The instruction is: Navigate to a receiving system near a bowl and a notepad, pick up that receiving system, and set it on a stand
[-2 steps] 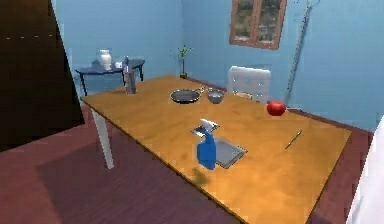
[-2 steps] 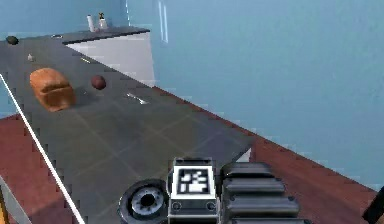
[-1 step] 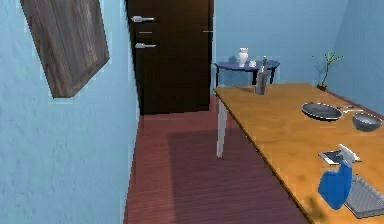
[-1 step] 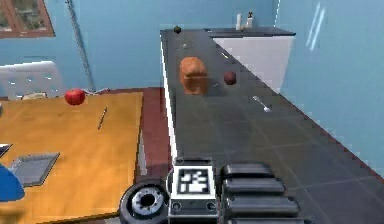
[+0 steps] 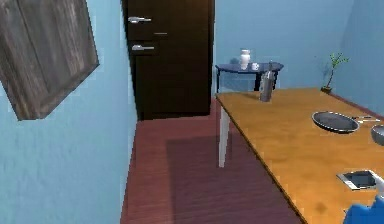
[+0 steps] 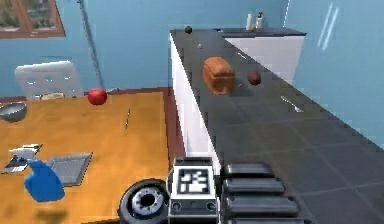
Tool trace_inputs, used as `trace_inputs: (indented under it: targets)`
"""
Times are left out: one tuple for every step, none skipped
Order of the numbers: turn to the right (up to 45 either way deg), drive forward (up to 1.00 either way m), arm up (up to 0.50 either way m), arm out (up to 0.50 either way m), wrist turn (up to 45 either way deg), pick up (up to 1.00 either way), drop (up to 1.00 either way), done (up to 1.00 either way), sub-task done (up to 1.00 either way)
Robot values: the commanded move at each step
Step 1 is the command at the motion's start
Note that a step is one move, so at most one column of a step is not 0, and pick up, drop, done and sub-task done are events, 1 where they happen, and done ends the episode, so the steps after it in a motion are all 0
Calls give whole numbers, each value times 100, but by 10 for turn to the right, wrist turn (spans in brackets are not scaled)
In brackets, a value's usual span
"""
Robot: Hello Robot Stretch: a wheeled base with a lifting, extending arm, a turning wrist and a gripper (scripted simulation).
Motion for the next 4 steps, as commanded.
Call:
trace_inputs:
  targets:
    - [-30,0,0,0,0,0,0,0,0]
    - [0,100,0,0,0,0,0,0,0]
    - [0,80,0,0,0,0,0,0,0]
    - [450,0,0,0,0,0,0,0,0]
